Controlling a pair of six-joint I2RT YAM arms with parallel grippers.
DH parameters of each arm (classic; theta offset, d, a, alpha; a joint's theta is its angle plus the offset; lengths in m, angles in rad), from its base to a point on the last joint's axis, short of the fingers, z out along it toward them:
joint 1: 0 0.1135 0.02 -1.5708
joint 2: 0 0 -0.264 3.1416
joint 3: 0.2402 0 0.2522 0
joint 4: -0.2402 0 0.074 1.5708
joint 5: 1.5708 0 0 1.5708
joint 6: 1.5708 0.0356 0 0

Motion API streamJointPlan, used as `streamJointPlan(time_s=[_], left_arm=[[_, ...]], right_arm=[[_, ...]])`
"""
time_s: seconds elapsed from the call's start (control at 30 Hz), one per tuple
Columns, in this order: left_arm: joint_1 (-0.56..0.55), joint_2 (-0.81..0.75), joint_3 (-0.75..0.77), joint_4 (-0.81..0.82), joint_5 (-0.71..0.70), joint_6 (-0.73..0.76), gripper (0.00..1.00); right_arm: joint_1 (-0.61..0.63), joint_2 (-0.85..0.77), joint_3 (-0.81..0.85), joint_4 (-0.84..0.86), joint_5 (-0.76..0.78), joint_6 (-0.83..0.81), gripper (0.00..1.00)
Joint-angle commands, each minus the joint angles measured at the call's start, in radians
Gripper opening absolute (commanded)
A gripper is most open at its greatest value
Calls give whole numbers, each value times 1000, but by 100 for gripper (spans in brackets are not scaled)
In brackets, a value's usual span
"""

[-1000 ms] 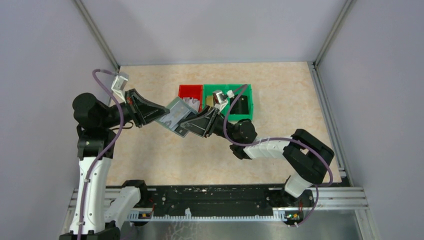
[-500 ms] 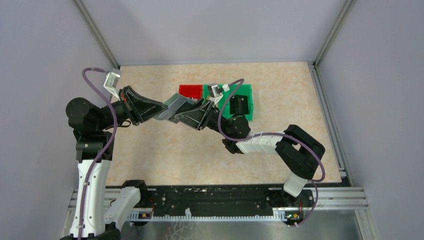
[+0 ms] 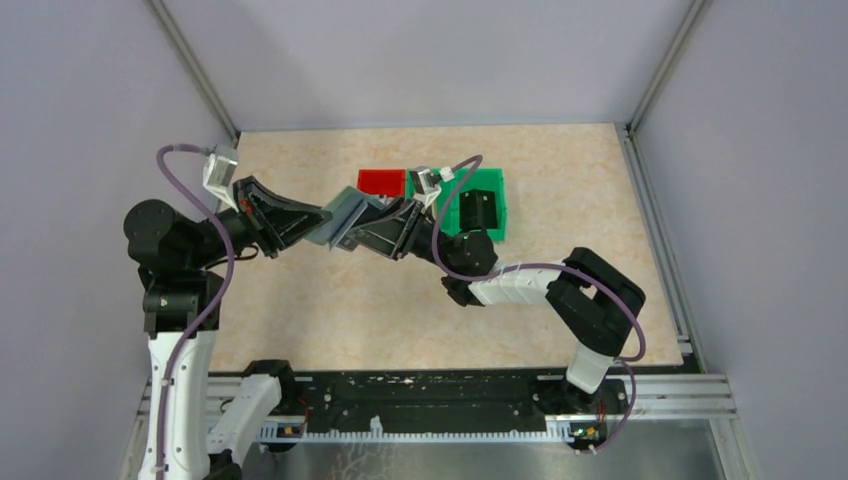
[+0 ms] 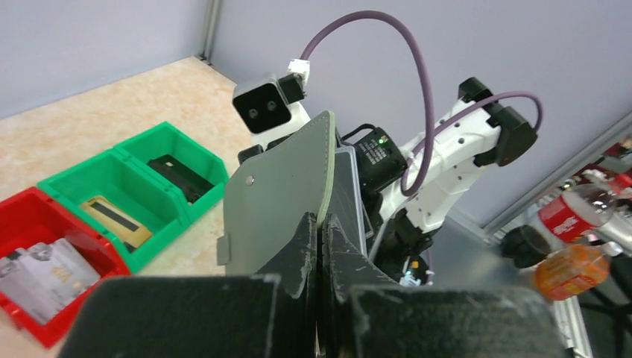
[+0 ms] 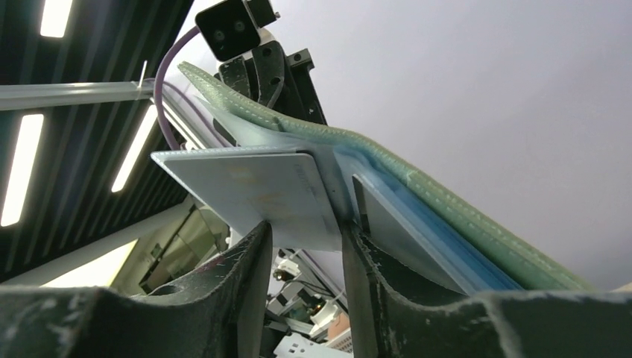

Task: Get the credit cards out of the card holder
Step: Remove the credit card from the card holder.

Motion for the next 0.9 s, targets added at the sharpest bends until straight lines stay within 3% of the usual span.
streamJointPlan(time_s=[0.0, 0.2, 0.33, 0.57, 0.77, 0.83, 0.87], left_arm=[[-4, -15, 39, -75, -37, 138, 0], [-4, -4, 81, -43, -17, 99, 0], [-5, -2, 91, -2, 6, 37, 0], [-5, -3, 68, 40, 40, -16, 0], [-5, -28, 17, 36, 68, 26, 0], [-4, -33, -2, 45, 86, 27, 0], [-5, -35, -12, 52, 98, 30, 0]], right_arm=[[12, -52, -5, 201, 1, 1, 41], [11, -44, -37, 202, -1, 7, 49], [11, -49, -41, 203, -5, 5, 64], [11, -56, -31, 202, 13, 1, 73], [13, -72, -2, 195, 2, -9, 77], [17, -83, 7, 165, -4, -22, 83], [20, -92, 12, 135, -9, -38, 93]])
